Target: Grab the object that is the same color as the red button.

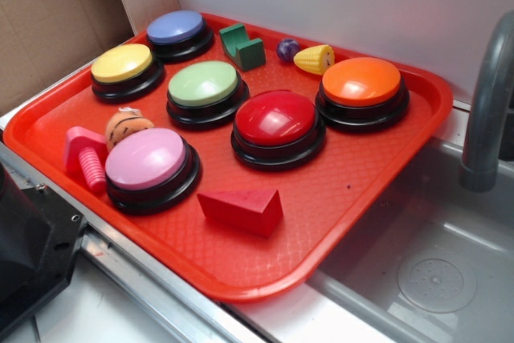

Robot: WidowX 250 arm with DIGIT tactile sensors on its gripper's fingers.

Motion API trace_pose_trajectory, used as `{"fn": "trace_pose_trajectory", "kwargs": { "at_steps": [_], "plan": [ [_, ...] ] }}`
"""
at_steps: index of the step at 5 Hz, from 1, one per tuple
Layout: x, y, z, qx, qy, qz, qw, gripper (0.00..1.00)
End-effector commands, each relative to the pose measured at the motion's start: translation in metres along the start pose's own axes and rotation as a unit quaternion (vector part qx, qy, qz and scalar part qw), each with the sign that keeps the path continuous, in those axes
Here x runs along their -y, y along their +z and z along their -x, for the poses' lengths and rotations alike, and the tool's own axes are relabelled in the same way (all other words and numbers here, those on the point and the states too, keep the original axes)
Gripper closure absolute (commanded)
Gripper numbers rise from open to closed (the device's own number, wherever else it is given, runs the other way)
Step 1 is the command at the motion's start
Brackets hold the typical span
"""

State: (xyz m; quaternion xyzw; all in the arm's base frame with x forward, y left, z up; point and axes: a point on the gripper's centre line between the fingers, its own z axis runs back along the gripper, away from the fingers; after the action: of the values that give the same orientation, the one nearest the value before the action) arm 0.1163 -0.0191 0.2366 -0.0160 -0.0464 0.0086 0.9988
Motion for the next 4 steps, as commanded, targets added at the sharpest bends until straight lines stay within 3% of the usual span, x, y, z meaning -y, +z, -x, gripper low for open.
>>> {"fn": "trace_pose_trajectory", "kwargs": {
  "at_steps": [1,2,3,4],
  "plan": [
    [0.000,0.000,0.000,0.000,0.000,0.000,1.000,0.00],
    [0.022,-0.002,-0.028,0.031,-0.128,-0.035,0.991,0.00],
    [0.045,-0.009,-0.045,0.070,-0.242,-0.042,0.967,0.00],
    [0.068,-0.028,-0.054,0.092,-0.336,-0.023,0.937,0.00]
  ]
}}
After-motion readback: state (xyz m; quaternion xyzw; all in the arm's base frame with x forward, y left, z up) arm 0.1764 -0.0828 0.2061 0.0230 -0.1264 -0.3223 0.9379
